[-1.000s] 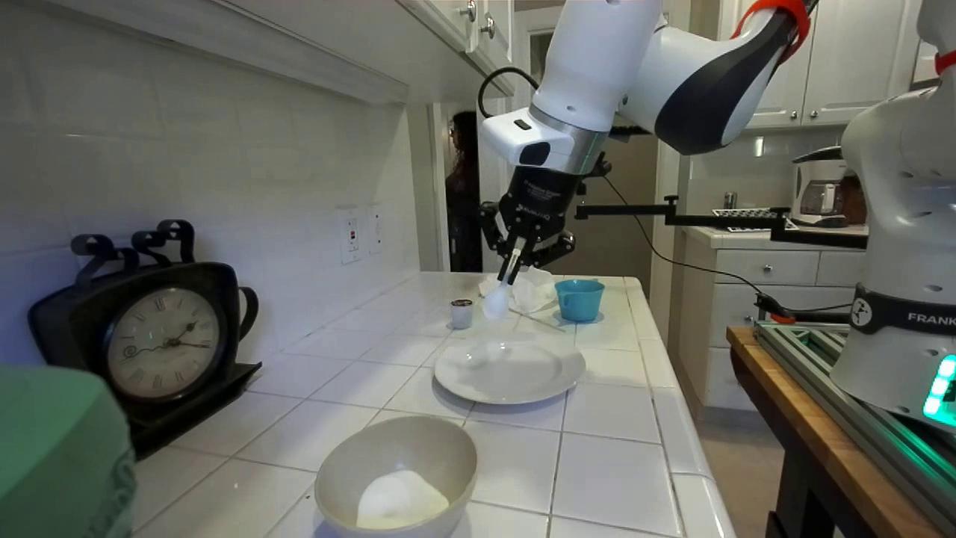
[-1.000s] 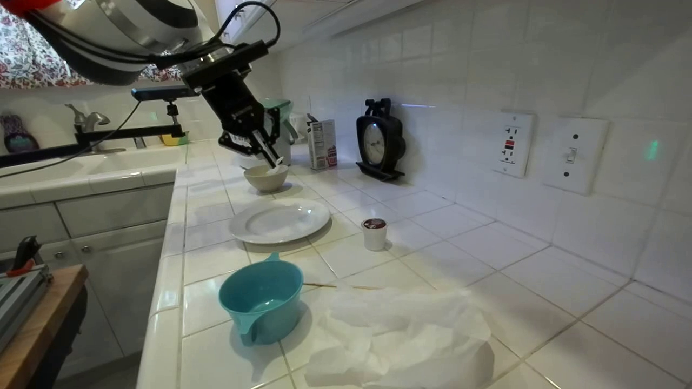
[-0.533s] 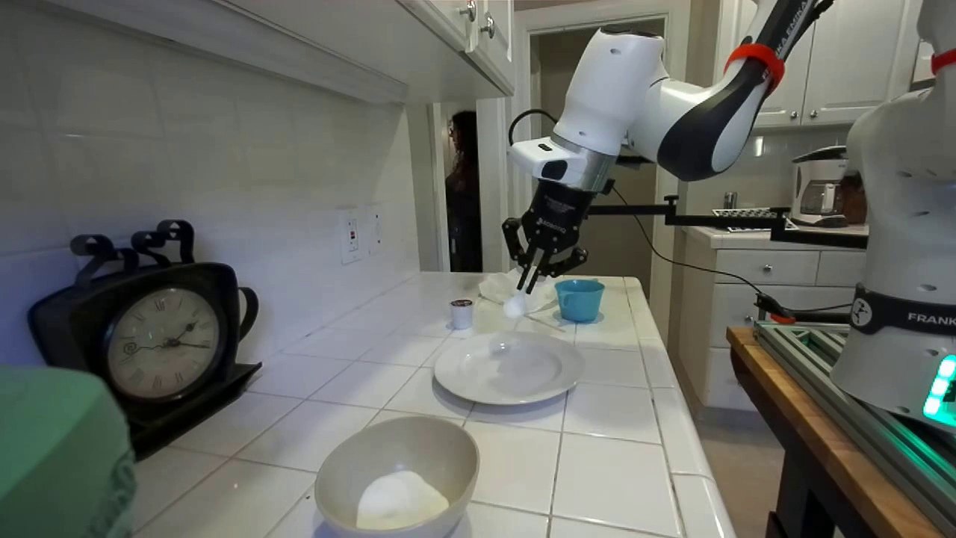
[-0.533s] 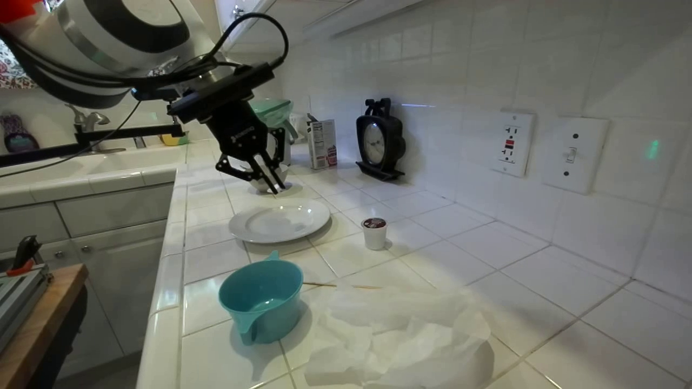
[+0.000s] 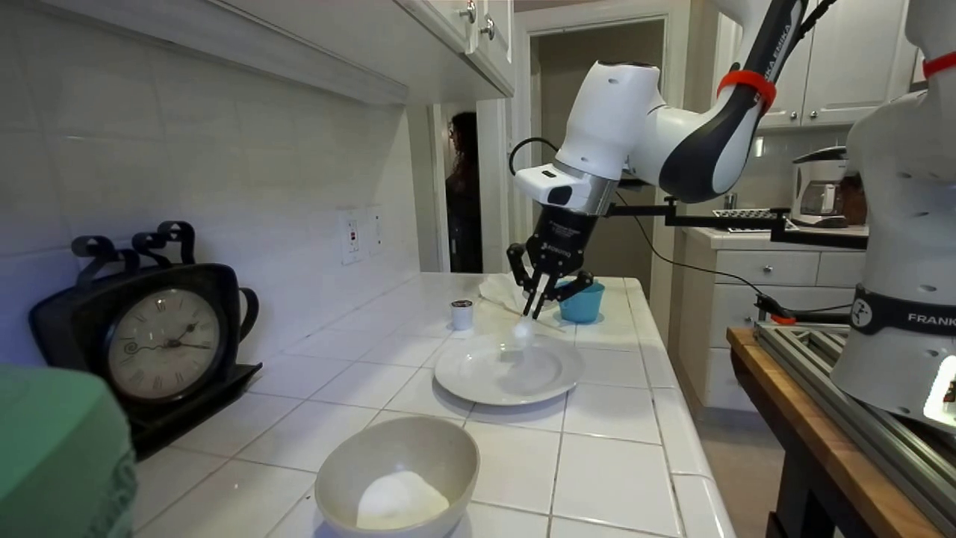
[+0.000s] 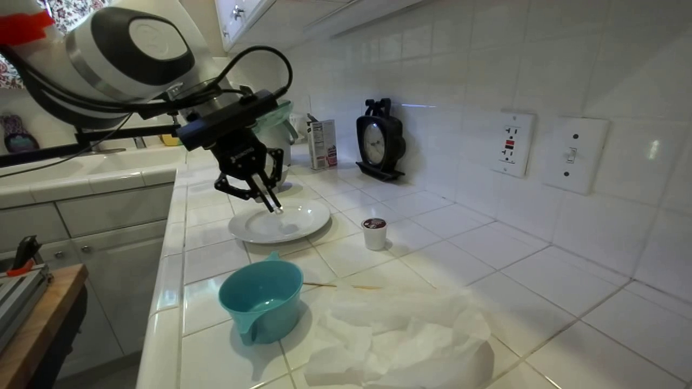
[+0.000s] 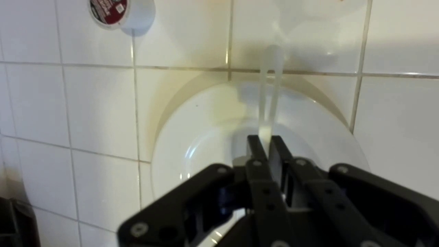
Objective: Use the white spoon to stir the grey bowl then return the spoon to the white plate.
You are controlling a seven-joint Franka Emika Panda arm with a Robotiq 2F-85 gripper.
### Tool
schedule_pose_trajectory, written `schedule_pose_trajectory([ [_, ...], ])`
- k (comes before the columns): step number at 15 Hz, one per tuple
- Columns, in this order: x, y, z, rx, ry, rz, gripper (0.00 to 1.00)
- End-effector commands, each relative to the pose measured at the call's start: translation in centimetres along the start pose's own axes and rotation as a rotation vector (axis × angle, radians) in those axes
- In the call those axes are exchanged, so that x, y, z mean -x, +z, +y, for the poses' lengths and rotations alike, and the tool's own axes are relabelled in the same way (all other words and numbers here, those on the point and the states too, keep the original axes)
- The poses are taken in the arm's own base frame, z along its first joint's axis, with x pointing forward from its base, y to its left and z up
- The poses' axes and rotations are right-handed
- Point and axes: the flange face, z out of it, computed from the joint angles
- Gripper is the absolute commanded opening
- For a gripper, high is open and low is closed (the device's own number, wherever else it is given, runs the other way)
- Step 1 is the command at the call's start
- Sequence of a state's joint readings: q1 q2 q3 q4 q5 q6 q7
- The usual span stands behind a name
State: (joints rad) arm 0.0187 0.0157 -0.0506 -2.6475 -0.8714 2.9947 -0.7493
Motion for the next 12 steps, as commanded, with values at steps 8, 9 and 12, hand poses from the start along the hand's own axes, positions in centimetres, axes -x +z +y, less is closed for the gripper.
schedule_pose_trajectory([
  [8,-0.7,3.9,-1.6,-0.065,0.014,0.077,0.03],
  [9,-0.8,4.1,-1.6,-0.068,0.014,0.080,0.03],
  [12,-1.0,4.1,-1.6,-0.068,0.018,0.086,0.03],
])
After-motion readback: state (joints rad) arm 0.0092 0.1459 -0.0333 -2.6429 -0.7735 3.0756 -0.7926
